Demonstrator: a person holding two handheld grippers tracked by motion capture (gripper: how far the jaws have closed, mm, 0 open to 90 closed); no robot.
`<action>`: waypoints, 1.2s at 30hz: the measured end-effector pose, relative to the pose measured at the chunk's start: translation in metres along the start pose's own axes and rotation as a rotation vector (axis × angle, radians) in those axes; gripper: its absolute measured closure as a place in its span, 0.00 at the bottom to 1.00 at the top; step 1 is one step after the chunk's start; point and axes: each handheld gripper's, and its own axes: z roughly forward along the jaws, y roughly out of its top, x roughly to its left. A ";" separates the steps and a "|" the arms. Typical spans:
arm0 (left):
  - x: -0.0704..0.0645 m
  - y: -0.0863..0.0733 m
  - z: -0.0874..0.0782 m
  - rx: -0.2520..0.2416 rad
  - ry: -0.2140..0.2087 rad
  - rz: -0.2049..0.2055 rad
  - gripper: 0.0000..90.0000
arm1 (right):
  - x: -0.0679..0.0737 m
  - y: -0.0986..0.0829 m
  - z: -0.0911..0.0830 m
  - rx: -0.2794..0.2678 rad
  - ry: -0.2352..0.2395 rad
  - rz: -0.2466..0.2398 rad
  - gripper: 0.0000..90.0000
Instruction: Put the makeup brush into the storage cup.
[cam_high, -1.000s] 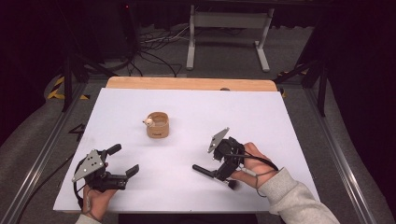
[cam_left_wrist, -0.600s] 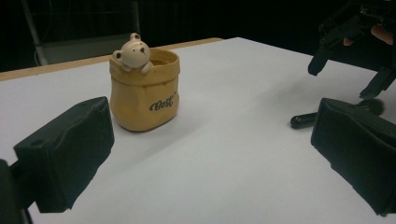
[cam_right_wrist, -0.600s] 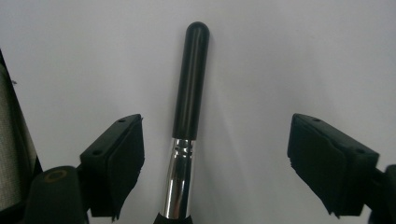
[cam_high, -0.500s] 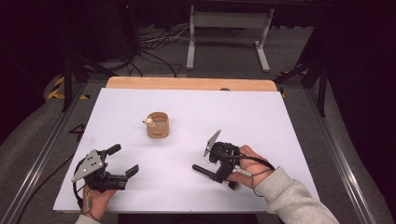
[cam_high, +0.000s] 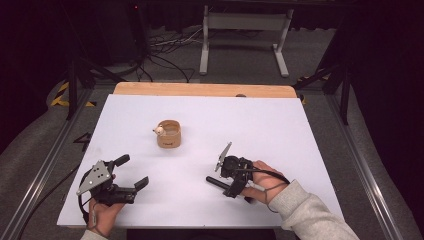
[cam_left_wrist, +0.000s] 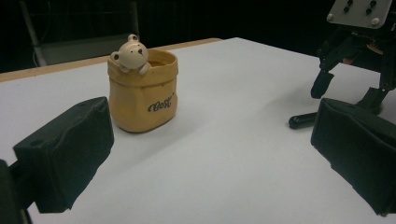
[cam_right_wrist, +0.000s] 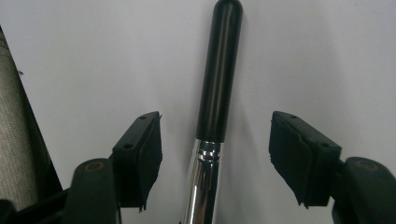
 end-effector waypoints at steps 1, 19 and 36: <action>0.000 0.000 0.001 -0.001 0.000 -0.002 0.00 | 0.000 0.000 0.001 0.002 -0.002 0.000 0.45; 0.000 0.000 0.000 0.004 -0.006 -0.006 0.00 | 0.003 -0.001 0.010 0.096 0.021 0.002 0.68; -0.001 0.000 0.000 0.008 -0.011 -0.008 0.00 | 0.005 -0.003 0.012 0.148 0.003 0.002 0.78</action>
